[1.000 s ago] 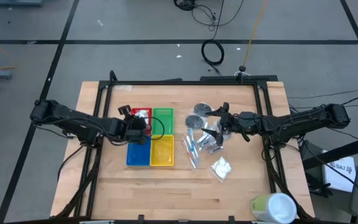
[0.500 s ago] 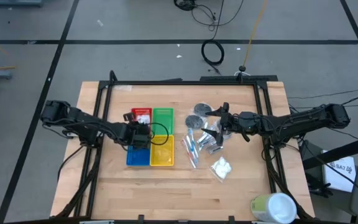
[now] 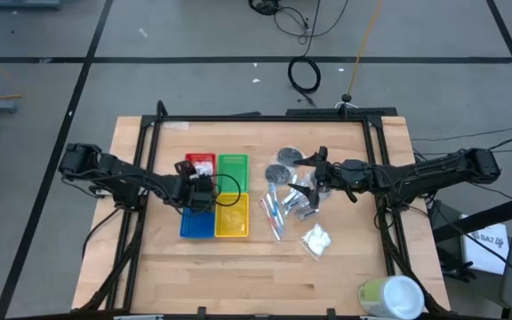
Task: Pick & Place Travel size toiletries
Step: Put the white cotton pack into the red bin
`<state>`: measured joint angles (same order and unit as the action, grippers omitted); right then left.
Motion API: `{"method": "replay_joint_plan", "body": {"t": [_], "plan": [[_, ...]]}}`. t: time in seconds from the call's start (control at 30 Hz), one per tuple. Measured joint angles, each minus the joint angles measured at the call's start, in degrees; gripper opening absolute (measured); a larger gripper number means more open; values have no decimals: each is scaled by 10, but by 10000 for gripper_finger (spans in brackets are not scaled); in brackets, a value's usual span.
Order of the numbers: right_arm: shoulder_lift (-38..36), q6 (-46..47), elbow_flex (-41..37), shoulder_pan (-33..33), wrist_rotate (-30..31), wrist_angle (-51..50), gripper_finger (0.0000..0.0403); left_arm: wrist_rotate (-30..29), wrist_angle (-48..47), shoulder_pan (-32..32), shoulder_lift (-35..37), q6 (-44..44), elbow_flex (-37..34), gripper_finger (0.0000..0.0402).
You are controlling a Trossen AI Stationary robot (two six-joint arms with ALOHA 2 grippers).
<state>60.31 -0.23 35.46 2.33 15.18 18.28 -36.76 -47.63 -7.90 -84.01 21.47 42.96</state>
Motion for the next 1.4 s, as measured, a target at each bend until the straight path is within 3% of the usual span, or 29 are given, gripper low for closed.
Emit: {"method": "replay_joint_plan", "body": {"t": [0.27, 0.53, 0.87, 1.03, 1.23, 1.4], "plan": [[0, 0, 0, 0, 0, 0, 334, 9, -57, 0, 0, 1, 60, 367], [0, -1, 0, 0, 0, -2, 334, 7, -67, 0, 15, -44, 89, 363], [0, -2, 0, 0, 0, -5, 334, 1, -41, 0, 172, -30, 89, 365], [0, 29, 0, 1, -3, -17, 334, 0, 91, 0, 279, -54, 52, 365], [0, 45, 5, 48, -2, -58, 334, 7, 332, 0, 400, -179, -73, 356], [19, 98, 95, 120, 53, -206, 334, 36, 559, 0, 461, -271, -182, 358]]}}
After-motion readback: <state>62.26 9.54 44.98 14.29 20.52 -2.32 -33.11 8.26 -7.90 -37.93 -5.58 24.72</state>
